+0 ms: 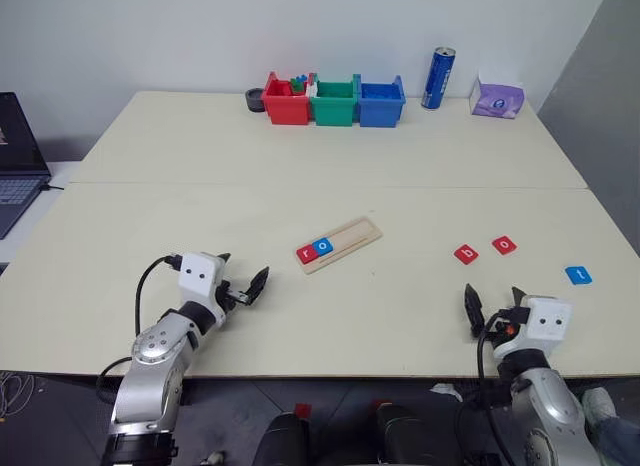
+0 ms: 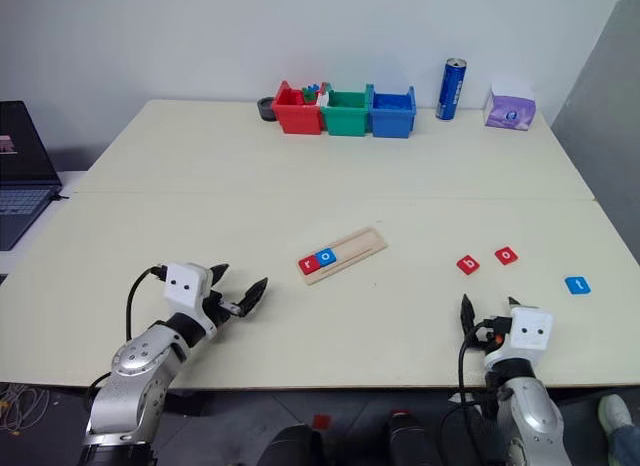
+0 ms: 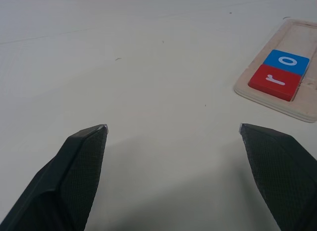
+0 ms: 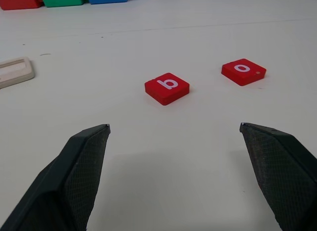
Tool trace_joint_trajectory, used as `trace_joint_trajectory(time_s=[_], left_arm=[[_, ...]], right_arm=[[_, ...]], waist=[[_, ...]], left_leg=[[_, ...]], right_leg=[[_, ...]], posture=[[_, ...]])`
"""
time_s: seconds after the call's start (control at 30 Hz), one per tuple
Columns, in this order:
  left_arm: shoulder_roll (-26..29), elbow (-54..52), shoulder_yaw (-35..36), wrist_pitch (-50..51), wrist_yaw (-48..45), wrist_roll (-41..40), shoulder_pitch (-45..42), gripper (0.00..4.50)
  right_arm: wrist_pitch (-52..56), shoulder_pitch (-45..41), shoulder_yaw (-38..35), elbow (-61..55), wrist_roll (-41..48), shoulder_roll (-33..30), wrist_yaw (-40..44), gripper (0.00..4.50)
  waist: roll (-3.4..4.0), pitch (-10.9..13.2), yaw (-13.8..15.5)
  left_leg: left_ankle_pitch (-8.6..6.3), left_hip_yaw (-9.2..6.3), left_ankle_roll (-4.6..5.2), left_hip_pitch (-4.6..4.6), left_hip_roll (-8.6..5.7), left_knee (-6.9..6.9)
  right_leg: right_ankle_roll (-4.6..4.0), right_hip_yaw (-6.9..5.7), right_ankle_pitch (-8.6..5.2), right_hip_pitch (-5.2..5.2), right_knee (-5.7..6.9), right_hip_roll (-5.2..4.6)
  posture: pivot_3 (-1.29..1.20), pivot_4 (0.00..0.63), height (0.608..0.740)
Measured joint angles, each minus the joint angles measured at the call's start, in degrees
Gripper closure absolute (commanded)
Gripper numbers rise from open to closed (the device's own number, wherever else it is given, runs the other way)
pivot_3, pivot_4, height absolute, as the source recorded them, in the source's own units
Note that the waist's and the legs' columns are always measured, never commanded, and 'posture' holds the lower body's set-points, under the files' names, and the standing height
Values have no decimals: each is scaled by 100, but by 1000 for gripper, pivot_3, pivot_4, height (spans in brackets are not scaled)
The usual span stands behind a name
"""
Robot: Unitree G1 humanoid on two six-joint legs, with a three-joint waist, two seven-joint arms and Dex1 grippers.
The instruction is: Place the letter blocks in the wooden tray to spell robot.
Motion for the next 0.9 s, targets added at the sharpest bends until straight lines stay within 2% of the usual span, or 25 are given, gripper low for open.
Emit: trace_joint_trajectory(time_s=[0.33,0.57,0.7,0.83,0.9], left_arm=[[37,-8,1,-227,-180,-76,125,0],[259,226,-123,-405,-191,313,-88,0],[345,346,-242,-545,-774,85,-115,0],[541,505,-270,-479,-1392,-237,-536,0],[716,786,-360,-440,-1724,-251,-998,0]], right_arm=[[-41,-62,34,1,-65,-85,0,34],[-128,-73,143,3,-174,-97,1,34],[-140,-66,160,3,-182,-163,44,34],[29,-37,379,-83,-49,-482,493,34],[458,21,863,-474,276,-1110,1238,34]], waist=[[0,0,0],[0,0,-1],[0,0,-1],[2,2,-2],[3,3,-2]], left_leg=[[0,2,0,0,0,-1],[0,2,0,0,-1,-1],[0,3,0,-2,-1,-1],[0,8,0,0,-3,1],[1,8,1,0,-5,2]], right_leg=[[-1,0,-1,0,0,0],[-1,-1,-1,0,0,4],[-1,-3,-1,0,-2,4],[-1,-6,-1,2,1,9],[-1,-11,-1,3,2,16]], posture=[[0,150,740],[0,150,740],[0,150,740],[0,150,740],[0,150,740]])
